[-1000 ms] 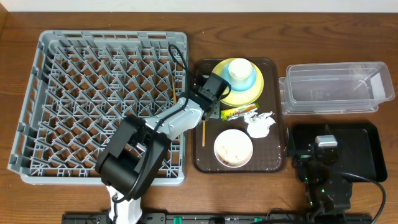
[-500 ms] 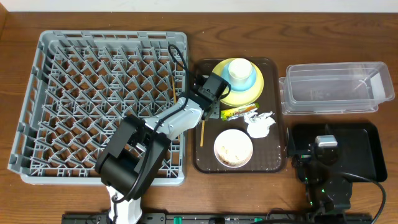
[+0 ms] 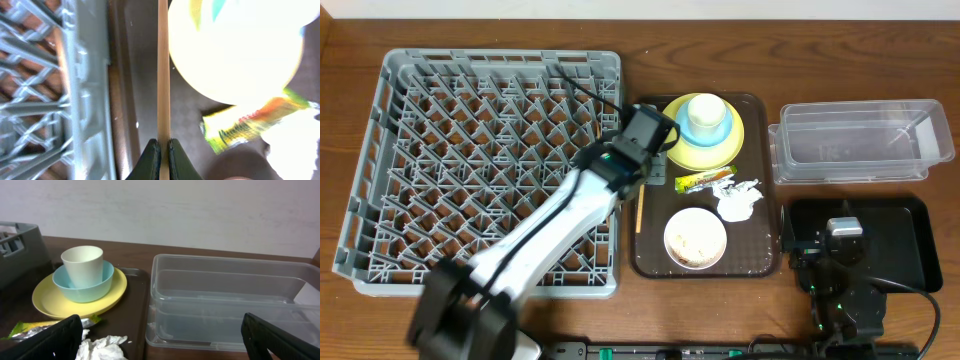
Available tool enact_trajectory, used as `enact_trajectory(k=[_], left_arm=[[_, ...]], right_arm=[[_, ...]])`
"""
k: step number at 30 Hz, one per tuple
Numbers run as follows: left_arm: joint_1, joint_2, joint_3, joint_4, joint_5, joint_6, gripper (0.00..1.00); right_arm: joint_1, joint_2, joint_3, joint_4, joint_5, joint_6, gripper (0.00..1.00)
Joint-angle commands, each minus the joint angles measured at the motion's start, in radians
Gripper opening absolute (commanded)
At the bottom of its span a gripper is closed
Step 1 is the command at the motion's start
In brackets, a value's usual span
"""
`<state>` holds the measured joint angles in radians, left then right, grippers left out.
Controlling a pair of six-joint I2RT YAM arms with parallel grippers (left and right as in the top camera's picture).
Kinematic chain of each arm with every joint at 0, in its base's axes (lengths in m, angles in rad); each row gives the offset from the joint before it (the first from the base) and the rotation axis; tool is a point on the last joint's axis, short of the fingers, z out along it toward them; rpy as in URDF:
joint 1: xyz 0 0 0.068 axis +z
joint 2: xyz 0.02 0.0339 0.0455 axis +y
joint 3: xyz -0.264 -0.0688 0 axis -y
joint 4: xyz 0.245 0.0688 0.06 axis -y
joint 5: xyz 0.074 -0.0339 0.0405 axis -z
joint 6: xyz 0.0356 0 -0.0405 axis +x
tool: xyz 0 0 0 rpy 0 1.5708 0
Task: Sort waste into correct bins and load items into the dishwasher rack
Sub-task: 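Place the second chopstick into the rack beside the first, release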
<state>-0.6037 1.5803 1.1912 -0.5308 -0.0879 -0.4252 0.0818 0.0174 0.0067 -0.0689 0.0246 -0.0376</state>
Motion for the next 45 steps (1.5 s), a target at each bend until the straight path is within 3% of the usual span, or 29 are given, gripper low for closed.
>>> enact_trajectory(k=[1,11,25,41,45], left_arm=[[0.003,-0.085,0.019,-0.042,-0.021,0.037,0.06],[0.006,-0.138,0.005,-0.124,-0.264,0.026,0.06],[0.089,-0.008,0.005,-0.114,-0.265,0.002,0.07],[0.090,0.059,0.005,-0.074,-0.265,0.002,0.07],[0.090,0.077,0.005,-0.066,-0.266,0.002,0.12]], right_arm=[[0.000,-0.002,-0.001,-0.003,-0.003,-0.009,0.99],[0.000,-0.002,-0.001,-0.004,-0.003,-0.008,0.99],[0.000,-0.002,-0.001,-0.004,-0.003,-0.008,0.99],[0.000,-0.002,-0.001,-0.004,-0.003,-0.008,0.99],[0.000,-0.002,-0.001,-0.004,-0.003,-0.008,0.99]])
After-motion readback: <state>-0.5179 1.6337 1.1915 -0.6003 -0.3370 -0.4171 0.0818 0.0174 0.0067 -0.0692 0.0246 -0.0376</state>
